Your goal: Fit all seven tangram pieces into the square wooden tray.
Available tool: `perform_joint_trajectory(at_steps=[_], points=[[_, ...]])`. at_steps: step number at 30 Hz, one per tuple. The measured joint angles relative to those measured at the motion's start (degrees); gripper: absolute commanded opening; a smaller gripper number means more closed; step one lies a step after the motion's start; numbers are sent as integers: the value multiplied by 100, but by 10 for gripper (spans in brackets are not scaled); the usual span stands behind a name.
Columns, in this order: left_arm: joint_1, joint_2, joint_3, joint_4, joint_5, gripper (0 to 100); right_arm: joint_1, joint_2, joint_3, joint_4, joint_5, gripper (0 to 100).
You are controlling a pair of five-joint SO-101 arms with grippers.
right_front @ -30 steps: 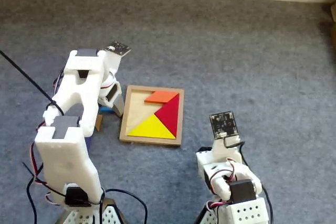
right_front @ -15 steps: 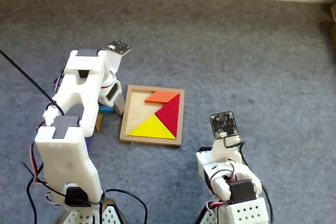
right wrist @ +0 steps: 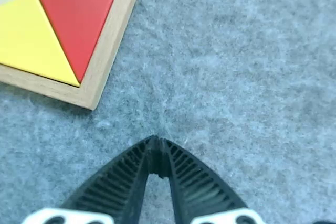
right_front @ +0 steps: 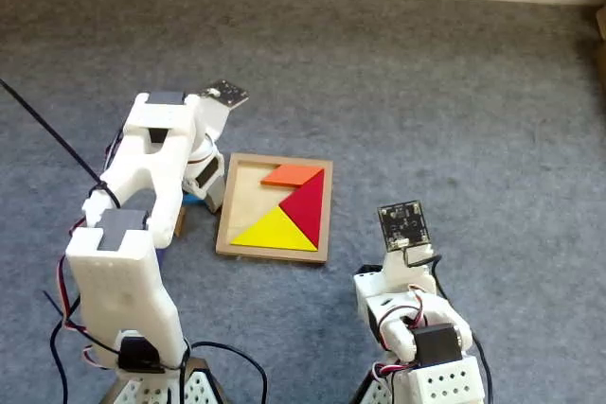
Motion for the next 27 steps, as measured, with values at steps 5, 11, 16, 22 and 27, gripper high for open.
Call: perform_joint_trajectory(at_steps=[5, 11, 16, 22, 27], points=[[0, 0, 0, 0, 0, 171, 0, 0, 0, 0, 0, 6], [70, -9, 0, 0, 0, 131, 0, 0, 0, 0, 0, 6], [70, -9, 0, 9, 0, 130, 0, 0, 0, 0, 0, 6], [70, -9, 0, 18, 0, 130, 0, 0, 0, 0, 0, 6], [44, -413, 18, 396, 0, 130, 0, 0, 0, 0, 0, 6]])
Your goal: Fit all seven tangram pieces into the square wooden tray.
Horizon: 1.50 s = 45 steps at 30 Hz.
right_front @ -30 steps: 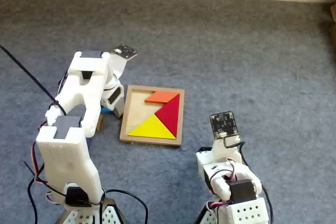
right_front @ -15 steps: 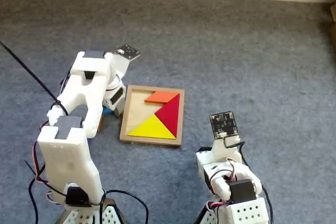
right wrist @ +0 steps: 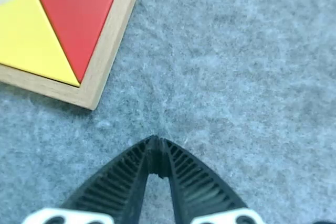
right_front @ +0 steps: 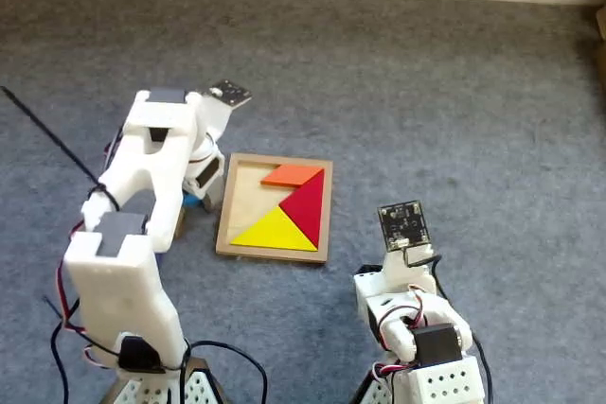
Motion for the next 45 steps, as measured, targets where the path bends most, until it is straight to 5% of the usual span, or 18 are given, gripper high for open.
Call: perform_joint_trajectory(at_steps=[10, 28, 45], points=[[220, -1037, 0, 624, -70, 130, 0, 0, 0, 0, 0, 6], [1582, -1037, 0, 651, -2426, 130, 0, 0, 0, 0, 0, 6], [1881, -316, -273, -229, -2919, 133, 0, 0, 0, 0, 0, 6]])
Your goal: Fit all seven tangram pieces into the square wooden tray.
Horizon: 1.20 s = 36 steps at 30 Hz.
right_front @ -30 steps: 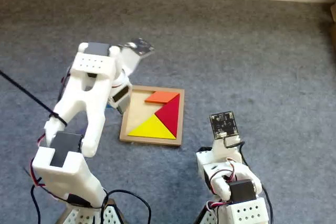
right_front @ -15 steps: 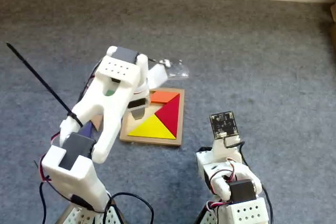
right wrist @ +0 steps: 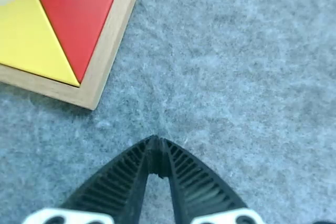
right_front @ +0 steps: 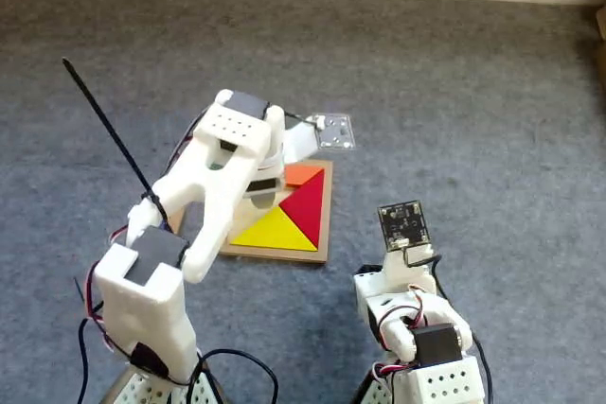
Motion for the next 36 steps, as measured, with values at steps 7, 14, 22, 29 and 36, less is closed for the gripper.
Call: perform_joint_trajectory(at_steps=[7, 14, 22, 29, 36], points=[[123, 185, -167, -18, -26, 134, 0, 0, 0, 0, 0, 6], [334, 448, -193, -53, -35, 204, 0, 0, 0, 0, 0, 6], [316, 527, -686, -53, 378, 277, 0, 0, 0, 0, 0, 6], [316, 527, -870, -53, 448, 277, 0, 0, 0, 0, 0, 6], [114, 527, -1231, 387, 651, 239, 0, 0, 0, 0, 0, 6]])
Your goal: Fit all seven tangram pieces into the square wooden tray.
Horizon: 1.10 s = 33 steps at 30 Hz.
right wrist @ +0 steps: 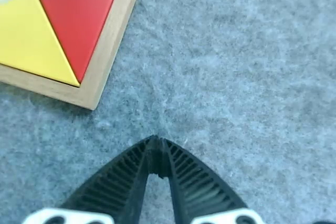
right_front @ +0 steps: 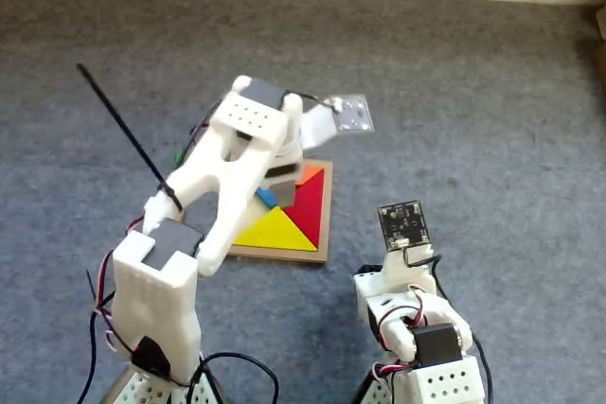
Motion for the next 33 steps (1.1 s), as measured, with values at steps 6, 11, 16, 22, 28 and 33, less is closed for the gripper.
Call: perform_joint_trajectory(at_steps=[6, 11, 16, 22, 28, 33], points=[[-615, 0, -141, 35, 114, 239, 0, 0, 0, 0, 0, 6], [-686, 53, -141, -132, 554, 239, 0, 0, 0, 0, 0, 6], [-686, 396, 44, -545, 782, 239, 0, 0, 0, 0, -9, 6], [-686, 818, -53, -642, 853, 239, 0, 0, 0, 0, -9, 6], [-695, 1108, -404, -633, 976, 239, 0, 0, 0, 0, -9, 6], [-615, 1257, -677, -624, 1301, 239, 0, 0, 0, 0, -9, 6]])
